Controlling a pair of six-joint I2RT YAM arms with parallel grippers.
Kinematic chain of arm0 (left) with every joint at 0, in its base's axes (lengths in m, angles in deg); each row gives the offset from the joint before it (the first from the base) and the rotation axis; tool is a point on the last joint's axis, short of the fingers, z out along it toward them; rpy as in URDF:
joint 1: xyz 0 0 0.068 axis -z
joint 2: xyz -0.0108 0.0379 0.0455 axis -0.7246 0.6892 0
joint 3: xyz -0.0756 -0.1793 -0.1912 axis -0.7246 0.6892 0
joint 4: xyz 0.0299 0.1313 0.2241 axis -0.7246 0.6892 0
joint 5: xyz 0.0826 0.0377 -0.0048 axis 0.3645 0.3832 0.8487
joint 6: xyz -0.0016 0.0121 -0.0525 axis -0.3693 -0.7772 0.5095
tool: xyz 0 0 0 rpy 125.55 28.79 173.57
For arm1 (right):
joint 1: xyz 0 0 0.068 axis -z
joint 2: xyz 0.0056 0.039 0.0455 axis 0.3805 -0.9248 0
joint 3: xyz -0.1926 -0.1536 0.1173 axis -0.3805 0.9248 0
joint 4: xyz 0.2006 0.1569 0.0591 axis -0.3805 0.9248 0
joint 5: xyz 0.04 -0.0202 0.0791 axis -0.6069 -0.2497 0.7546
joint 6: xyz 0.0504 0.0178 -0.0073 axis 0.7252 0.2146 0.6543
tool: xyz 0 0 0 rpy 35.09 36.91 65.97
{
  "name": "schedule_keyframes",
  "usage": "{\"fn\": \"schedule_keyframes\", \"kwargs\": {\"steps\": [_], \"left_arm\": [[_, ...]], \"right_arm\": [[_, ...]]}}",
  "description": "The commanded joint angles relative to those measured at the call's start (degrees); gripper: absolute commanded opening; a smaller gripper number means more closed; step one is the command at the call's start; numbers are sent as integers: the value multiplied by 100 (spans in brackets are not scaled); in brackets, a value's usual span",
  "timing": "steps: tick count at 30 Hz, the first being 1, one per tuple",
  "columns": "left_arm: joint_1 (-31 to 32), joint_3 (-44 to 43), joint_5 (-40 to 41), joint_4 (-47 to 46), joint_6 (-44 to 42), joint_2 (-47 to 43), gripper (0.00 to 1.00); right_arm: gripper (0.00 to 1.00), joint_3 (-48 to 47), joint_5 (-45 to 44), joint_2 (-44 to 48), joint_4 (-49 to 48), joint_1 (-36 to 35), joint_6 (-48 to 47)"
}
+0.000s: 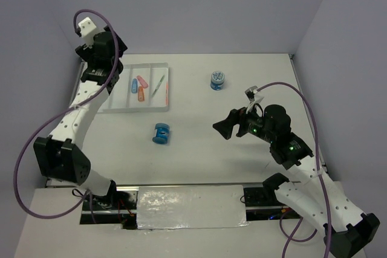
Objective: Sort the stationery into containers
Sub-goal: Pick up the stationery from the center of the board.
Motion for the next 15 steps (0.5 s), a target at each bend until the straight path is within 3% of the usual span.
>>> {"fn": "schedule_keyframes", "kwargs": {"steps": [1, 9, 15], "left_arm": [[41, 572, -71, 747, 402, -297, 99], [50, 687, -527, 1064, 315, -623, 99], [725, 1082, -1415, 1107, 209, -1045, 99]], "right_arm": [[100, -66, -53, 99, -175, 0, -90], [100, -101, -26, 81, -219, 0, -63], [100, -75, -70, 46, -237, 8, -46]]}}
